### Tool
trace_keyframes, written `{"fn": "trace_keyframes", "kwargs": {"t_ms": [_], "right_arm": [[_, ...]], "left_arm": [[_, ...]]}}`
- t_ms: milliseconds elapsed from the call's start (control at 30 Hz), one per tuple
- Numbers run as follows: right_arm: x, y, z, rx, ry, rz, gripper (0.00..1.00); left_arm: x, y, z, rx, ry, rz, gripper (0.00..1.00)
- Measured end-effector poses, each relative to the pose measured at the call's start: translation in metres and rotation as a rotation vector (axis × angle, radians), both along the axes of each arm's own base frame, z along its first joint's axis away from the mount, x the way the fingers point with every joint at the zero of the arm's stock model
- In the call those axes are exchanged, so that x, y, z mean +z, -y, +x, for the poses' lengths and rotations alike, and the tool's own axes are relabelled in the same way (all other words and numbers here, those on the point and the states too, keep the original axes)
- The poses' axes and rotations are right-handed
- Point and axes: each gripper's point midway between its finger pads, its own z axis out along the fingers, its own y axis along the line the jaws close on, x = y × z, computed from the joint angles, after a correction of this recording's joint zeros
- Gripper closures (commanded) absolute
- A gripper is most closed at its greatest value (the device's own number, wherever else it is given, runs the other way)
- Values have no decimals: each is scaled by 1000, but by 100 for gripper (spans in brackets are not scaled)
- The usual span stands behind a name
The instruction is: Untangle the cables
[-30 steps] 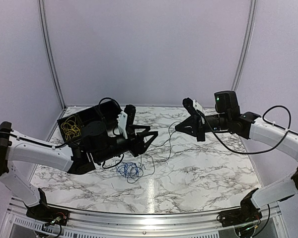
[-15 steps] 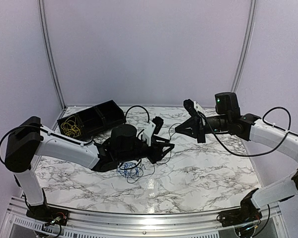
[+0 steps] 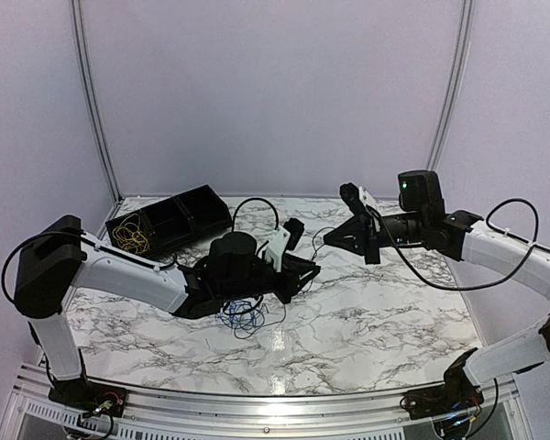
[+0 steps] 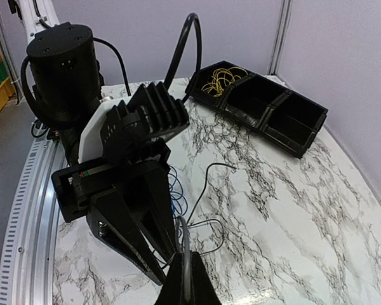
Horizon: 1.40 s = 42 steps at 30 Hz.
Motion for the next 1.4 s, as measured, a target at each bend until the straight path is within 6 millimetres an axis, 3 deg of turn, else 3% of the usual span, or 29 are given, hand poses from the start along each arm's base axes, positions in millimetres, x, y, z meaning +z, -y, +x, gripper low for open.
{"fn": "trace_keyframes", "kwargs": {"t_ms": [300,433,600,733,900,1133,1400], "right_arm": [[-7,2,0,-9,-8,-11,100],[-7,2,1,-16,-2,-12,98],[-11,3,3,-27,3,-19,72],[-13,4,4,-30,13,-28,62],[-14,4,5,-32,18,-32,55],[-15,5,6,-35,34,-40,55],[-16,6,10,-51,58,-56,55]], "left_arm": [[-5,-13,1,45,11,24,99],[0,-17,1,59,23,23,100],[7,-22,1,72,33,15,100],[22,-35,2,109,61,12,100],[54,-58,14,183,104,2,100],[88,-119,49,376,135,13,100],[91,-211,96,663,115,69,100]]}}
